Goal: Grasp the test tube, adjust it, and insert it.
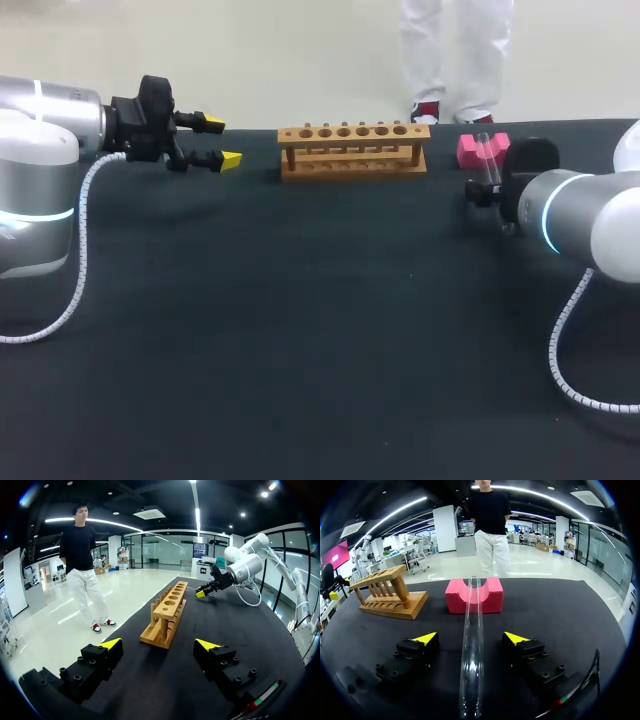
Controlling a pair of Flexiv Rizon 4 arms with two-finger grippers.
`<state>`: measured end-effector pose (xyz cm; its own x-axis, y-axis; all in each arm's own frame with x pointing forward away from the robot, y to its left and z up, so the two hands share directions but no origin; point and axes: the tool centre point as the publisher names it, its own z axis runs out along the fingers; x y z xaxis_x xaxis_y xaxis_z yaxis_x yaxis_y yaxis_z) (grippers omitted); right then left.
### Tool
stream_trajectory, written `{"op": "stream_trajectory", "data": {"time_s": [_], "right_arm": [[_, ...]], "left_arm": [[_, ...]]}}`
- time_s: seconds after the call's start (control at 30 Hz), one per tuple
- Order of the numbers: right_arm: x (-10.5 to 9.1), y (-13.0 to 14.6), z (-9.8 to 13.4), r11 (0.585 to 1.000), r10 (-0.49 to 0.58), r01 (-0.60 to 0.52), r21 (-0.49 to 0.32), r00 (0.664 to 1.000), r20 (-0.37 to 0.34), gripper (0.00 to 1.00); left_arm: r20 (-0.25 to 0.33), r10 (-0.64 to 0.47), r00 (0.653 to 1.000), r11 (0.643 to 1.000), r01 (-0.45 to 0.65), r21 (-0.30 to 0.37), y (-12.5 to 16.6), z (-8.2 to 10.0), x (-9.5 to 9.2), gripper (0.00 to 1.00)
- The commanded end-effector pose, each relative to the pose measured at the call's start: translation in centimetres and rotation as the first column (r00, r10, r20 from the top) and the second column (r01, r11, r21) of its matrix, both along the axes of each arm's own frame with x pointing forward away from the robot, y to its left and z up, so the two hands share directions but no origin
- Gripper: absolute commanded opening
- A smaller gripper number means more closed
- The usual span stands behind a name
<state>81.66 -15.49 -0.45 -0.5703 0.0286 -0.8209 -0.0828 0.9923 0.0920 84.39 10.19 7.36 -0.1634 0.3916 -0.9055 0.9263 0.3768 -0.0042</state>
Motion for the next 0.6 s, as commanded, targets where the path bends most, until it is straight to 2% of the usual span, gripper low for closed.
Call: {"op": "stream_trajectory", "data": {"time_s": [0.03, 0.1, 0.17, 0.23, 0.27, 0.33, 0.6], "right_arm": [[-0.18, -0.41, -0.39, 0.998, 0.027, -0.035, 0.045, 0.985, 0.168, 0.46], [-0.17, -0.44, -0.41, 0.998, 0.027, -0.036, 0.046, 0.986, 0.167, 0.37], [-0.15, -0.51, -0.46, 0.998, 0.027, -0.035, 0.046, 0.986, 0.165, 0.23], [-0.15, -0.52, -0.47, 0.998, 0.026, -0.034, 0.046, 0.986, 0.164, 0.15], [-0.16, -0.55, -0.46, 0.998, 0.026, -0.034, 0.047, 0.986, 0.164, 0.07], [-0.16, -0.61, -0.45, 0.998, 0.024, -0.032, 0.047, 0.986, 0.164, 0.00], [-0.32, -0.87, -0.25, 0.998, 0.010, -0.019, 0.055, 0.986, 0.165, 0.00]], "left_arm": [[0.006, 0.002, 1.000, 1.000, -0.002, -0.004, 0.05, -0.11, -0.13, 1.00], [0.006, 0.002, 1.000, 1.000, -0.002, -0.004, 0.05, -0.11, -0.13, 1.00], [0.006, 0.002, 1.000, 1.000, -0.002, -0.004, 0.05, -0.11, -0.13, 1.00], [0.006, 0.002, 1.000, 1.000, -0.002, -0.004, 0.05, -0.11, -0.13, 1.00], [0.006, 0.002, 1.000, 1.000, -0.002, -0.004, 0.05, -0.11, -0.13, 1.00], [0.006, 0.002, 1.000, 1.000, -0.002, -0.004, 0.05, -0.11, -0.13, 1.00], [0.006, 0.002, 1.000, 1.000, -0.002, -0.004, 0.05, -0.11, -0.13, 1.00]]}}
